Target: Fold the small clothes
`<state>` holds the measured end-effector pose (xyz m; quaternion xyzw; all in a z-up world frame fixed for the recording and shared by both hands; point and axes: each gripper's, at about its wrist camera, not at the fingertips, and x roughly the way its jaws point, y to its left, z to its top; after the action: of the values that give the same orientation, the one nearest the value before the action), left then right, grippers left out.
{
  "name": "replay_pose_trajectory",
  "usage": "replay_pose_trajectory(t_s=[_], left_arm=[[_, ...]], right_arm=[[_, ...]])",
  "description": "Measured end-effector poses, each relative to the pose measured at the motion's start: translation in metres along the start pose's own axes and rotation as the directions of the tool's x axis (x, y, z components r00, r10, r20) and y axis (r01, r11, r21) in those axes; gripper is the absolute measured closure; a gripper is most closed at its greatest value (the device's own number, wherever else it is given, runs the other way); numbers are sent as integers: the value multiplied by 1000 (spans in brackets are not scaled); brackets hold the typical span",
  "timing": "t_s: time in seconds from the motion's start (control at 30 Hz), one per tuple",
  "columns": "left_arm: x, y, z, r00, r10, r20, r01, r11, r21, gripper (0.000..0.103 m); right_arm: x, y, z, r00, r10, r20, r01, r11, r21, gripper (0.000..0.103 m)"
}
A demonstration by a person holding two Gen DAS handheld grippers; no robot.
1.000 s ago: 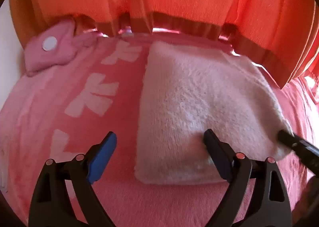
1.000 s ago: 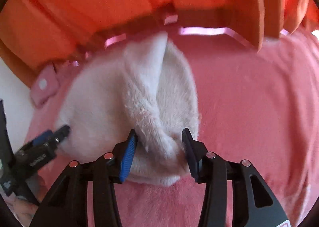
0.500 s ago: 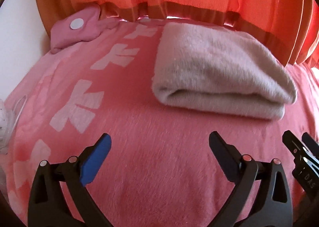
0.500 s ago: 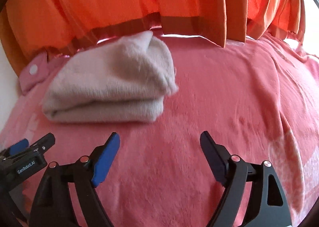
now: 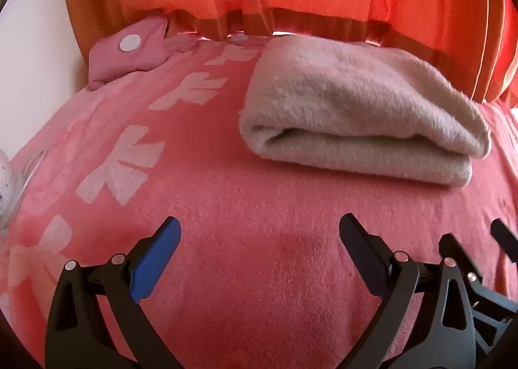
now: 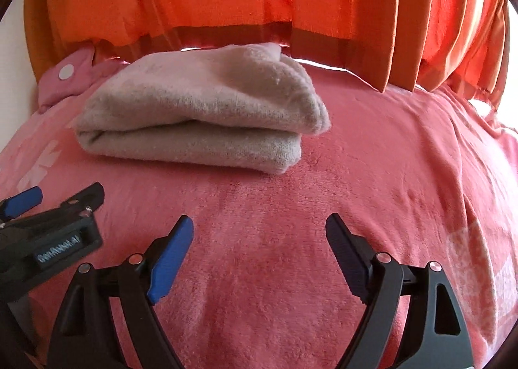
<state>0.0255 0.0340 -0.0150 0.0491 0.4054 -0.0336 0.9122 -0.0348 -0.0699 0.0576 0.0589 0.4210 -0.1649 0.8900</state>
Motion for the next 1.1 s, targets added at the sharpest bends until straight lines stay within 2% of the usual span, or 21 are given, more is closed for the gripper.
replay_pose_trajectory(t_s=[0.53, 1.1], left_arm=[[-2, -3, 0, 1000, 10, 21, -11, 1000, 24, 7], [-8, -2, 0, 998, 29, 47, -30, 999, 35, 8]], right_arm=[[-7, -1, 1, 999, -3, 44, 2, 999, 32, 19], [-4, -2, 2, 999, -2, 33, 1, 999, 47, 19]])
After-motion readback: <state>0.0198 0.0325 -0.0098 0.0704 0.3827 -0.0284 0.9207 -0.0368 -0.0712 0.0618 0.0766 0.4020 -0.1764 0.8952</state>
